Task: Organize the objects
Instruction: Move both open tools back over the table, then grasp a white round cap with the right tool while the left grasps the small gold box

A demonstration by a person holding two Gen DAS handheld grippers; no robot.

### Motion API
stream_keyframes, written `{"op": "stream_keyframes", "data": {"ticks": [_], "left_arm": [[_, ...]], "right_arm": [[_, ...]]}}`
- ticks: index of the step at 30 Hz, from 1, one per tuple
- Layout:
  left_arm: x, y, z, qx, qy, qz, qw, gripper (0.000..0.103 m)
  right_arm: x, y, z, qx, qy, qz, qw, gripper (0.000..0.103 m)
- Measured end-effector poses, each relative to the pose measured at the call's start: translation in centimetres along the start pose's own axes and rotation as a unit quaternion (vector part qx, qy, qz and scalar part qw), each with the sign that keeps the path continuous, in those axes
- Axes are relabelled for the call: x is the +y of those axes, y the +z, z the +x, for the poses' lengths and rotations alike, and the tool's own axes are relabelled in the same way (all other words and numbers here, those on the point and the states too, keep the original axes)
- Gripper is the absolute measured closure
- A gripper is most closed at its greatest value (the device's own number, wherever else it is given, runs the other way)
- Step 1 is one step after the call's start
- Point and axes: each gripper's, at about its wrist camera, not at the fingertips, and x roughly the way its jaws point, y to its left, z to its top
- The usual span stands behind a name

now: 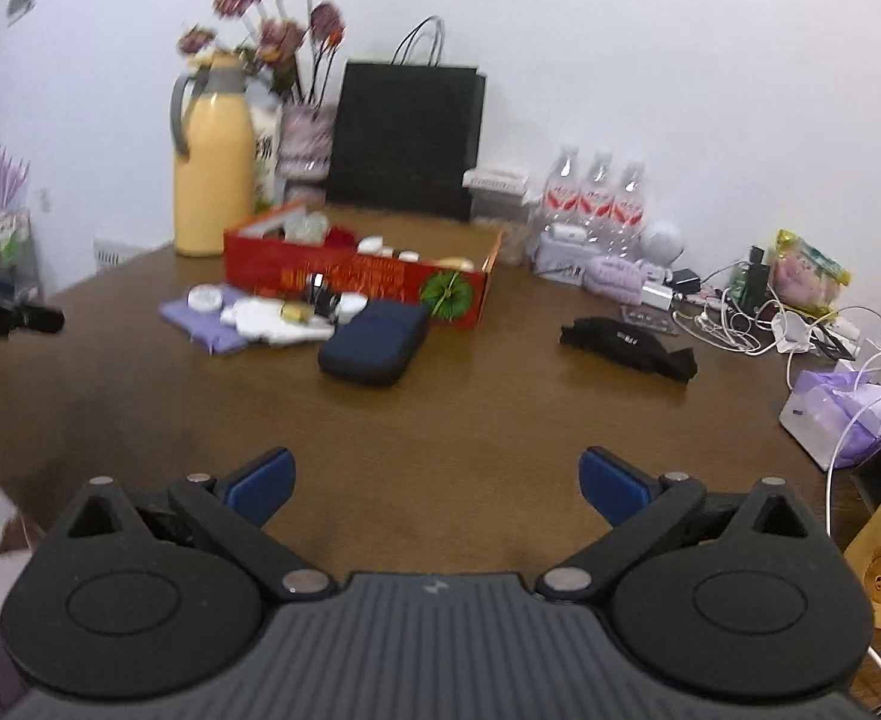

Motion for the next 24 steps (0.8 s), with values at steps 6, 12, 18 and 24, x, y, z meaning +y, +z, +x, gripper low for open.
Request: {"op": "stream_keyframes", "data": {"ticks": [6,12,18,24], "left_arm": [[-1.9,0.5,3.1,0.003,-0.028,0.029,0.9992,0.0],[-3.8,3.1,9.6,0.013,-0.036,0.051,0.998,0.019],[-6.7,6.9,16.6,-0.018,-0.134,0.055,0.9893,0.035],[-7.4,7.5,22.5,0.034,-0.114,0.032,0.9924,0.078]], "right_arm": [[1.4,0.5,4.6,0.009,0.012,0.011,1.0,0.002],[2.4,3.1,10.8,-0.014,0.033,0.018,0.999,0.011],[1.6,7.7,18.5,-0.011,0.084,0.055,0.995,0.053],[2.8,11.0,26.5,0.023,0.106,0.037,0.993,0.063]]}}
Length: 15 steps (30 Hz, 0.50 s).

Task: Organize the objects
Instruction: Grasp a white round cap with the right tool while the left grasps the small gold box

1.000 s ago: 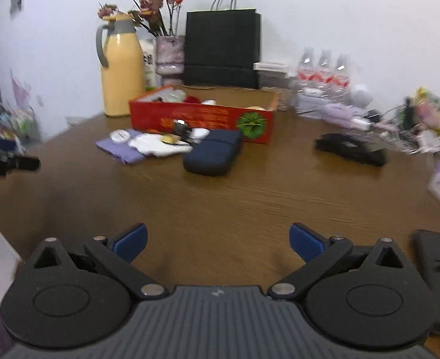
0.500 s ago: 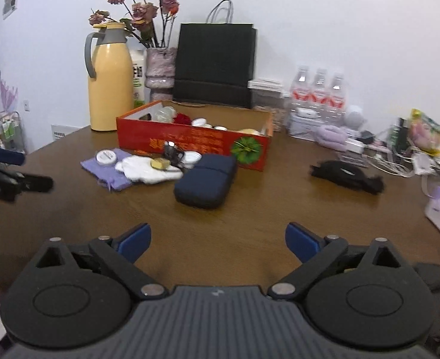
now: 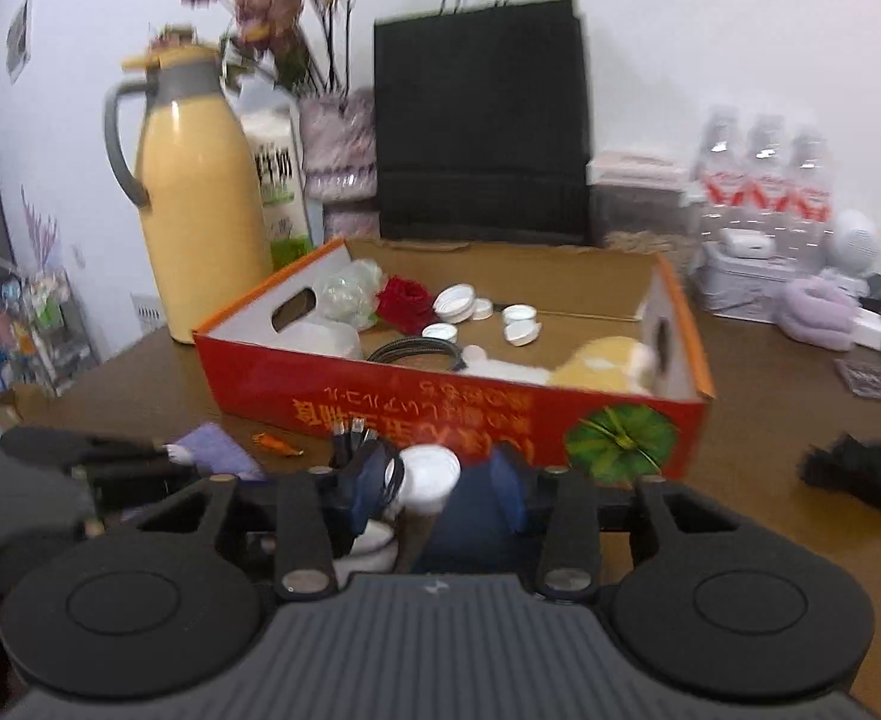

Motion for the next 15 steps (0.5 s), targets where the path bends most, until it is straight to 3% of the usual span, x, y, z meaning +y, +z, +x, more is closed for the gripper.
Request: {"op": "stream_keyframes", "data": {"ticks": [5,9,11,13,15], "left_arm": [[0.8,-0.7,-0.4,-0.016,-0.002,-0.005,0.9999,0.083],[2.0,-0.5,-2.0,-0.05,0.028,-0.032,0.9978,0.083],[2.9,-0.4,-3.0,-0.072,0.023,-0.055,0.9956,0.083],[3.8,-0.2,-3.5,-0.087,0.026,-0.07,0.9934,0.083],[4.4,-0.2,-3.9,-0.089,0.039,-0.079,0.9921,0.083]], "right_arm": [[-0.1,0.5,5.2,0.033,-0.043,-0.022,0.998,0.066],[-0.6,-0.2,7.0,0.059,-0.043,-0.026,0.997,0.067],[-0.7,-0.1,7.8,0.083,-0.037,-0.035,0.995,0.072],[-1.1,0.2,8.2,0.098,-0.009,-0.022,0.995,0.091],[-1.3,0.3,8.1,0.106,0.014,-0.012,0.994,0.096]]}}
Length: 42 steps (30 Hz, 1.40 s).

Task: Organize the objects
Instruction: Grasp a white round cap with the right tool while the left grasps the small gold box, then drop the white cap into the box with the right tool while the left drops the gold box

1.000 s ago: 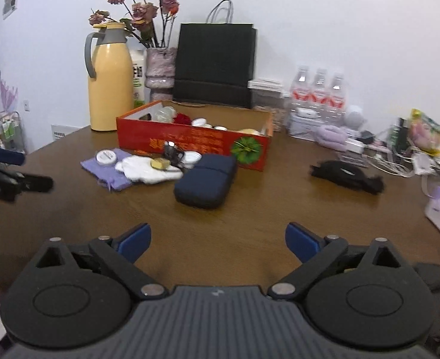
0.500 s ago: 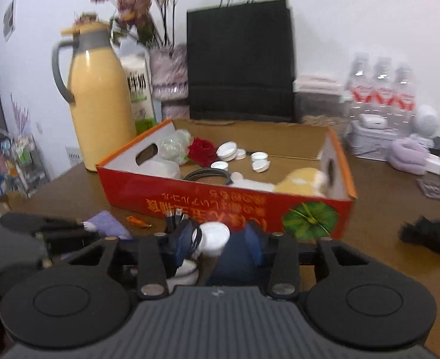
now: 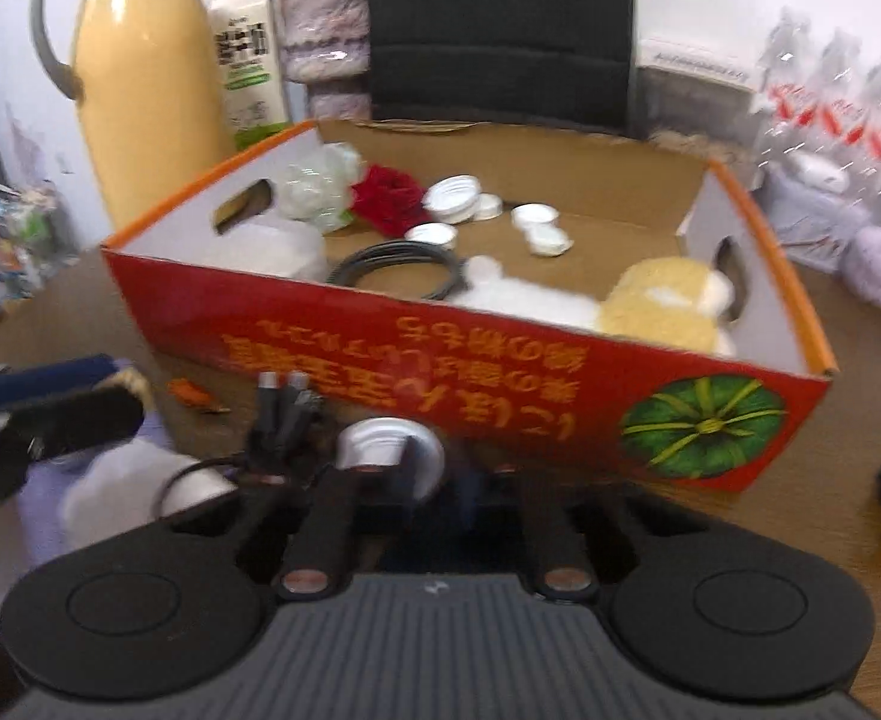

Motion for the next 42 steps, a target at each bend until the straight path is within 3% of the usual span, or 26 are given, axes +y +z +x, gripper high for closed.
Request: {"op": "stream_keyframes", "data": {"ticks": [5,9,12,14,19,26,30,34,36,42], "left_arm": [[-0.2,-0.7,-3.4,0.002,0.027,0.003,0.9996,0.083],[-1.3,-3.0,-7.5,0.019,0.037,0.023,0.9989,0.083],[-1.6,-5.4,-10.1,0.05,0.03,0.027,0.9979,0.083],[-1.8,-7.1,-11.4,0.07,0.022,0.016,0.9972,0.083],[-3.2,-10.6,-13.9,0.097,0.024,0.039,0.9942,0.083],[-3.6,-12.2,-15.7,0.102,0.024,0.047,0.9934,0.072],[-3.1,-11.9,-15.4,0.101,0.028,0.041,0.9936,0.07],[-3.3,-11.6,-14.9,0.103,0.012,0.043,0.9937,0.072],[-3.3,-11.5,-14.6,0.104,0.01,0.042,0.9936,0.083],[-3.6,-11.0,-15.1,0.1,-0.001,0.04,0.9942,0.083]], "right_arm": [[1.0,-0.7,-3.6,-0.054,-0.027,-0.001,0.998,0.097],[2.8,-2.5,-9.6,-0.108,-0.034,-0.006,0.994,0.097],[4.5,-5.6,-13.3,-0.107,-0.015,-0.01,0.994,0.097],[5.6,-8.6,-14.8,-0.085,0.005,-0.007,0.996,0.097],[7.3,-14.2,-15.9,-0.035,0.014,0.02,0.999,0.097],[8.8,-16.0,-17.9,-0.051,-0.016,0.009,0.999,0.09],[9.6,-17.0,-18.5,-0.065,-0.011,0.009,0.998,0.053],[10.2,-17.1,-17.9,-0.061,-0.005,0.002,0.998,0.057],[10.4,-17.0,-17.0,-0.055,-0.009,0.001,0.998,0.063],[10.3,-17.1,-16.9,-0.068,-0.012,0.006,0.998,0.063]]}}
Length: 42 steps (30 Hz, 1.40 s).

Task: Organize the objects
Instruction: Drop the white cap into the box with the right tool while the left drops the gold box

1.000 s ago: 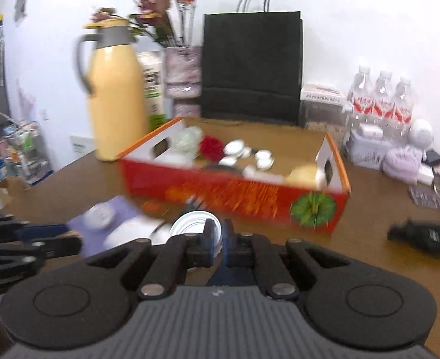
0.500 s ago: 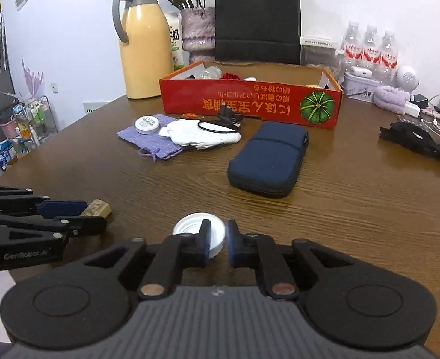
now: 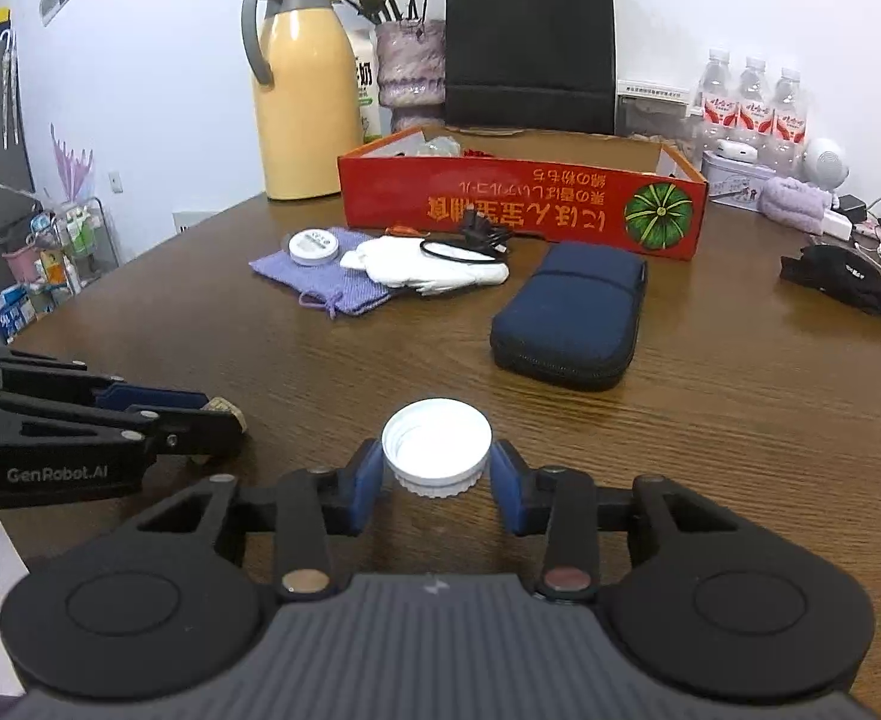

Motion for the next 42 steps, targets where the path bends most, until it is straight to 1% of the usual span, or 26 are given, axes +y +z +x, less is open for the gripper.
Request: {"op": "stream_keyframes", "data": {"ticks": [3,5,8,11,13,14,15,16,17,18,19,21,23,25,27,28,29,31,33,35,36,37,38,39,41,42], "left_arm": [[0.3,1.6,-0.2,-0.01,-0.018,-0.005,0.9998,0.084],[0.8,3.9,0.4,-0.022,-0.04,-0.008,0.9989,0.083],[1.7,9.6,2.9,-0.038,-0.075,-0.019,0.9963,0.083],[2.6,16.4,6.7,-0.043,-0.082,-0.042,0.9948,0.083],[2.4,20.9,10.0,-0.041,-0.092,-0.036,0.9943,0.083],[2.2,23.3,12.4,-0.035,-0.084,-0.038,0.9951,0.083],[2.2,25.5,15.3,-0.023,-0.069,-0.045,0.9963,0.083],[2.4,26.8,17.5,-0.014,-0.054,-0.049,0.9973,0.084],[2.4,28.2,20.2,-0.006,-0.033,-0.059,0.9977,0.084],[2.3,29.2,22.6,0.0,-0.023,-0.058,0.998,0.083],[2.3,30.1,25.4,0.017,-0.017,-0.059,0.998,0.083],[2.7,30.9,29.3,0.052,-0.018,-0.08,0.9953,0.083],[3.2,31.5,32.4,0.072,-0.004,-0.098,0.9925,0.082],[3.4,31.9,34.1,0.083,0.018,-0.099,0.9915,0.082],[3.8,32.1,33.8,0.08,0.012,-0.106,0.9911,0.075],[4.0,32.1,33.4,0.073,0.005,-0.102,0.992,0.064],[4.2,32.1,32.7,0.068,-0.001,-0.097,0.9929,0.052],[4.7,32.0,30.9,0.053,-0.013,-0.096,0.9939,0.047],[4.9,32.2,28.8,0.043,-0.024,-0.093,0.9945,0.047],[4.7,32.3,25.7,0.037,-0.03,-0.09,0.9948,0.045],[4.5,32.3,23.9,0.031,-0.032,-0.085,0.9954,0.044],[4.1,32.1,21.7,0.021,-0.035,-0.075,0.9963,0.039],[3.7,31.8,19.3,0.007,-0.04,-0.062,0.9972,0.032],[3.3,31.2,17.0,-0.01,-0.048,-0.051,0.9975,0.028],[2.7,29.5,12.1,-0.053,-0.06,-0.031,0.9963,0.015],[2.6,28.3,9.8,-0.072,-0.058,-0.03,0.9953,0.014]], "right_arm": [[-0.6,0.6,-0.9,-0.014,0.006,0.008,1.0,0.063],[-1.5,1.9,-1.5,-0.029,0.013,0.011,0.999,0.063],[-3.8,5.4,-1.3,-0.052,0.018,-0.001,0.998,0.063],[-6.5,10.6,0.9,-0.069,0.0,-0.037,0.997,0.063],[-8.7,14.6,3.9,-0.064,-0.009,-0.054,0.996,0.063],[-9.9,16.8,5.9,-0.059,-0.008,-0.05,0.997,0.063],[-11.2,19.0,8.2,-0.047,-0.003,-0.043,0.998,0.063],[-12.3,20.9,10.4,-0.037,0.001,-0.036,0.999,0.063],[-13.6,22.9,13.2,-0.027,-0.007,-0.029,0.999,0.063],[-14.7,24.5,15.8,-0.011,-0.013,-0.023,1.0,0.063],[-15.7,25.9,18.6,0.008,-0.022,-0.016,1.0,0.063],[-17.8,28.0,23.5,0.04,-0.044,0.02,0.998,0.063],[-18.9,28.9,27.4,0.069,-0.043,0.038,0.996,0.063],[-19.3,28.9,30.2,0.089,-0.052,0.044,0.994,0.06],[-19.8,28.7,31.7,0.101,-0.035,0.061,0.992,0.058],[-20.1,28.4,31.8,0.098,-0.033,0.072,0.992,0.055],[-20.3,28.3,31.5,0.091,-0.031,0.081,0.992,0.055],[-20.7,28.3,30.2,0.073,-0.018,0.095,0.993,0.048],[-20.6,28.6,28.1,0.054,-0.012,0.097,0.994,0.046],[-20.0,28.9,25.2,0.037,-0.014,0.086,0.995,0.041],[-19.6,29.1,23.7,0.029,-0.013,0.078,0.996,0.033],[-19.1,28.9,21.9,0.02,-0.012,0.068,0.997,0.026],[-18.4,28.4,19.7,0.01,-0.009,0.053,0.998,0.024],[-17.6,28.0,17.8,0.003,-0.008,0.039,0.999,0.023],[-15.8,26.4,13.3,-0.016,-0.007,0.013,1.0,0.021],[-14.9,25.4,11.2,-0.028,-0.002,0.002,1.0,0.018]]}}
